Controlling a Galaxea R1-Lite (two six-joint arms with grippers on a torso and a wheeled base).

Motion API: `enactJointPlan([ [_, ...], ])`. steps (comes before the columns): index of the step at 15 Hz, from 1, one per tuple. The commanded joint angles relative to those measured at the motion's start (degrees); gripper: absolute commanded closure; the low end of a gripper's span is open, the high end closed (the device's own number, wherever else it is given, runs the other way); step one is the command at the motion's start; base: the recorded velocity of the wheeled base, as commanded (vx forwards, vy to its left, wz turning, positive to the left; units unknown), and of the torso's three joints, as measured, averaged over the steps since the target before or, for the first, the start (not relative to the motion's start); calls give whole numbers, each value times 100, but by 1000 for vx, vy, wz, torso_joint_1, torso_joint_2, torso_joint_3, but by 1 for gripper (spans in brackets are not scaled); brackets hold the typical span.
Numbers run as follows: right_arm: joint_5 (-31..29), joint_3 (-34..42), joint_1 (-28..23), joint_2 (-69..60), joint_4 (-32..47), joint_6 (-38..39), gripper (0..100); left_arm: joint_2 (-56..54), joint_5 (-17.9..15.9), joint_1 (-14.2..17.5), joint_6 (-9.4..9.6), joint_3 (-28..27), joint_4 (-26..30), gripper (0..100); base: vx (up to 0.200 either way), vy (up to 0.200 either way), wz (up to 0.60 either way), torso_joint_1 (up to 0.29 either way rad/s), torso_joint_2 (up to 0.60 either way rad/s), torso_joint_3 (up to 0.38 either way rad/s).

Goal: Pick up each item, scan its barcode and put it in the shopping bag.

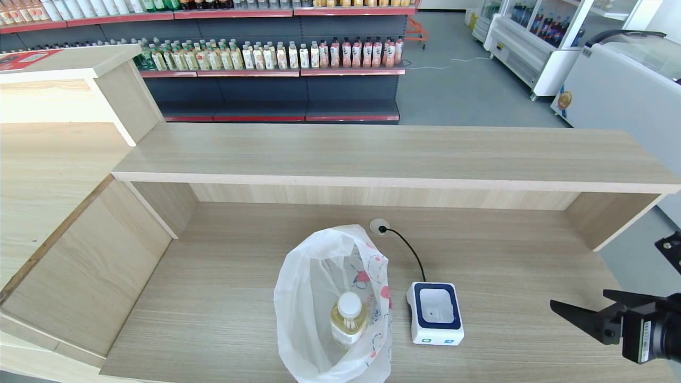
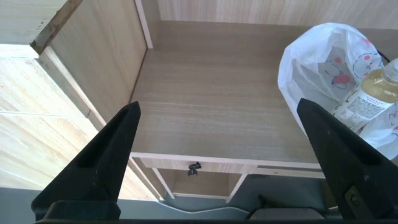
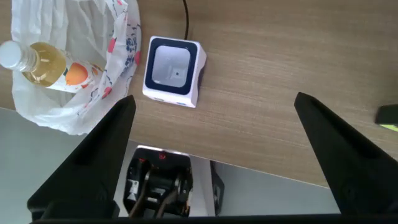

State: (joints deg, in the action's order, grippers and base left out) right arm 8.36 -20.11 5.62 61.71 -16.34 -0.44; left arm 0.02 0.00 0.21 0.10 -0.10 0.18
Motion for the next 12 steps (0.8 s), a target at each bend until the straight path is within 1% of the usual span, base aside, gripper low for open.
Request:
enactJointPlan([
  [1,-1,113,-35,-353,8,0,0,-2,0,-3,-1,1,-1,0,0,0,0,0,0,0],
  [3,-10,333,-35,-643,60,0,0,-2,0,-3,-1,1,-1,0,0,0,0,0,0,0],
  [5,-10,368,-35,-827,262,0,0,-2,0,-3,-1,1,-1,0,0,0,0,0,0,0],
  [6,-1,359,-35,-1056,570,0,0,-2,0,-3,-1,1,-1,0,0,0,0,0,0,0],
  [8,-1,359,-35,-1275,851,-9,0,-2,0,-3,-27,1,-1,0,0,0,0,0,0,0],
  [12,-10,412,-43,-1557,1089,-9,0,-2,0,-3,-10,1,-1,0,-200,0,0,2,0,4],
])
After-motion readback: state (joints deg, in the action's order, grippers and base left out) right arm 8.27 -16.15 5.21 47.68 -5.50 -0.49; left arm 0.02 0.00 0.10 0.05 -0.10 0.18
